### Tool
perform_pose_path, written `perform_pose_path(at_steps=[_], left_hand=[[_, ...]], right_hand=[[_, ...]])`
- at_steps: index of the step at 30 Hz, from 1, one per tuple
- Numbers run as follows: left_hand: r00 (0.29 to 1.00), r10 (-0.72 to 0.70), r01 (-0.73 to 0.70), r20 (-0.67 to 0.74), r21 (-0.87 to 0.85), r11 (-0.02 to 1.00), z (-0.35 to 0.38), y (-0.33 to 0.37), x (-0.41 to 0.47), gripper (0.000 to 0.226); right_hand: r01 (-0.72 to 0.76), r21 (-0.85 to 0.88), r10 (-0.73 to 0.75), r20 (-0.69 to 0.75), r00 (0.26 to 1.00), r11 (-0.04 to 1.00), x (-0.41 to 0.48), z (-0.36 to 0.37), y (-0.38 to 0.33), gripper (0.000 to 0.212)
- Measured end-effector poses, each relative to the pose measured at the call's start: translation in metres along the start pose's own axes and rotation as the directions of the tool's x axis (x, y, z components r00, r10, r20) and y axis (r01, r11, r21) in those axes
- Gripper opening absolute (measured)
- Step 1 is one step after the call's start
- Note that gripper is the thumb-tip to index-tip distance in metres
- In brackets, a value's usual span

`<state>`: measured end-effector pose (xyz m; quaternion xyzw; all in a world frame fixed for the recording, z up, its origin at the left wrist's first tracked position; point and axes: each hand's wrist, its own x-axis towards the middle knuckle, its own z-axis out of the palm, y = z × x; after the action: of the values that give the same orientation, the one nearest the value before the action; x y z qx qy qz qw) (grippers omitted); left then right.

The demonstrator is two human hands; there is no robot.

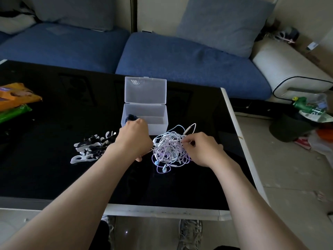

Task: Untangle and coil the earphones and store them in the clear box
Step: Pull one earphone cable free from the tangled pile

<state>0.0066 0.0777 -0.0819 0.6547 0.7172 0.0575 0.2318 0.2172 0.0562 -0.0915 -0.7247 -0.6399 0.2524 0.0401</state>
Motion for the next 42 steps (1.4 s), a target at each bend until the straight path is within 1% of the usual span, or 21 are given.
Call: perform_pose_path(at_steps=[2, 3, 5, 6, 8, 10, 12, 14, 19, 22, 25, 26, 28, 30, 32, 33, 35, 36, 37, 40, 42], left_hand=[[0.996, 0.078, -0.080, 0.035, 0.068, 0.994, 0.003, -0.001, 0.002, 0.024], [0.992, 0.117, -0.122, 0.054, 0.094, 0.988, 0.005, -0.002, 0.003, 0.022], [0.983, 0.159, -0.168, 0.089, 0.095, 0.981, 0.011, -0.003, 0.006, 0.010], [0.979, 0.175, -0.183, 0.104, 0.077, 0.980, 0.014, -0.005, 0.007, 0.010], [0.975, 0.188, -0.200, 0.122, 0.099, 0.975, 0.017, -0.003, 0.006, 0.022], [0.975, 0.212, -0.220, 0.065, 0.157, 0.963, 0.018, 0.001, 0.004, 0.025], [0.967, 0.254, -0.253, 0.012, 0.135, 0.958, 0.016, 0.005, 0.001, 0.024], [0.956, 0.293, -0.291, -0.004, 0.095, 0.952, 0.014, 0.006, 0.000, 0.020], [0.938, 0.346, -0.346, 0.010, 0.038, 0.937, 0.010, 0.007, -0.002, 0.010], [0.909, 0.415, -0.415, -0.031, 0.008, 0.910, 0.006, 0.008, -0.002, 0.008], [0.875, 0.460, -0.475, -0.152, -0.073, 0.877, 0.006, 0.012, -0.001, 0.011], [0.863, 0.460, -0.490, -0.210, -0.119, 0.864, 0.006, 0.014, -0.001, 0.011], [0.849, 0.428, -0.502, -0.310, -0.217, 0.837, 0.005, 0.018, -0.002, 0.012], [0.847, 0.399, -0.508, -0.351, -0.313, 0.803, 0.002, 0.023, -0.004, 0.012], [0.857, 0.377, -0.504, -0.352, -0.419, 0.755, -0.001, 0.028, -0.008, 0.013], [0.869, 0.353, -0.492, -0.348, -0.517, 0.701, -0.005, 0.030, -0.009, 0.014], [0.893, 0.293, -0.449, -0.342, -0.722, 0.526, -0.012, 0.032, -0.012, 0.014], [0.902, 0.274, -0.427, -0.334, -0.787, 0.445, -0.015, 0.033, -0.014, 0.013], [0.906, 0.268, -0.413, -0.328, -0.820, 0.396, -0.018, 0.034, -0.016, 0.013], [0.901, 0.260, -0.425, -0.348, -0.827, 0.367, -0.021, 0.036, -0.020, 0.013], [0.892, 0.229, -0.449, -0.389, -0.816, 0.364, -0.022, 0.036, -0.018, 0.014]], right_hand=[[0.018, -0.014, -0.018, -0.003, 1.000, 1.000, 0.001, 0.003, -0.001, 0.024], [0.026, -0.010, -0.026, -0.004, 1.000, 1.000, 0.002, 0.005, -0.002, 0.024], [0.048, -0.005, -0.048, -0.012, 0.999, 0.999, 0.004, 0.008, -0.002, 0.024], [0.061, -0.005, -0.061, -0.016, 0.998, 0.998, 0.004, 0.008, -0.002, 0.023], [0.076, 0.009, -0.076, -0.022, 0.997, 0.997, 0.005, 0.008, -0.002, 0.021], [0.084, 0.057, -0.084, -0.011, 0.996, 0.995, 0.006, 0.007, -0.001, 0.020], [0.102, 0.150, -0.104, 0.006, 0.995, 0.983, 0.008, 0.007, 0.000, 0.022], [0.121, 0.249, -0.129, 0.018, 0.991, 0.961, 0.010, 0.007, 0.001, 0.022], [0.159, 0.361, -0.182, 0.028, 0.983, 0.919, 0.006, 0.003, -0.002, 0.013], [0.201, 0.448, -0.210, -0.030, 0.977, 0.871, 0.005, 0.000, -0.005, 0.013], [0.223, 0.478, -0.203, -0.095, 0.975, 0.850, 0.004, -0.004, -0.007, 0.019], [0.220, 0.461, -0.193, -0.104, 0.976, 0.860, 0.004, -0.004, -0.007, 0.025], [0.205, 0.354, -0.171, -0.125, 0.977, 0.912, 0.003, -0.003, -0.007, 0.031], [0.178, 0.222, -0.144, -0.159, 0.977, 0.959, 0.003, -0.001, -0.007, 0.029], [0.127, 0.158, -0.095, -0.192, 0.977, 0.979, 0.003, -0.001, -0.005, 0.027], [0.085, 0.127, -0.061, -0.181, 0.982, 0.988, 0.004, -0.001, -0.004, 0.030], [-0.020, 0.077, 0.028, -0.106, 0.994, 0.997, 0.006, -0.002, 0.000, 0.028], [-0.064, 0.079, 0.069, -0.066, 0.995, 0.995, 0.007, -0.001, 0.002, 0.027], [-0.102, 0.099, 0.106, -0.034, 0.994, 0.990, 0.008, 0.000, 0.006, 0.028], [-0.156, 0.152, 0.164, -0.042, 0.986, 0.976, 0.010, 0.002, 0.014, 0.031], [-0.138, 0.283, 0.174, -0.106, 0.979, 0.949, 0.009, -0.002, 0.013, 0.040]])
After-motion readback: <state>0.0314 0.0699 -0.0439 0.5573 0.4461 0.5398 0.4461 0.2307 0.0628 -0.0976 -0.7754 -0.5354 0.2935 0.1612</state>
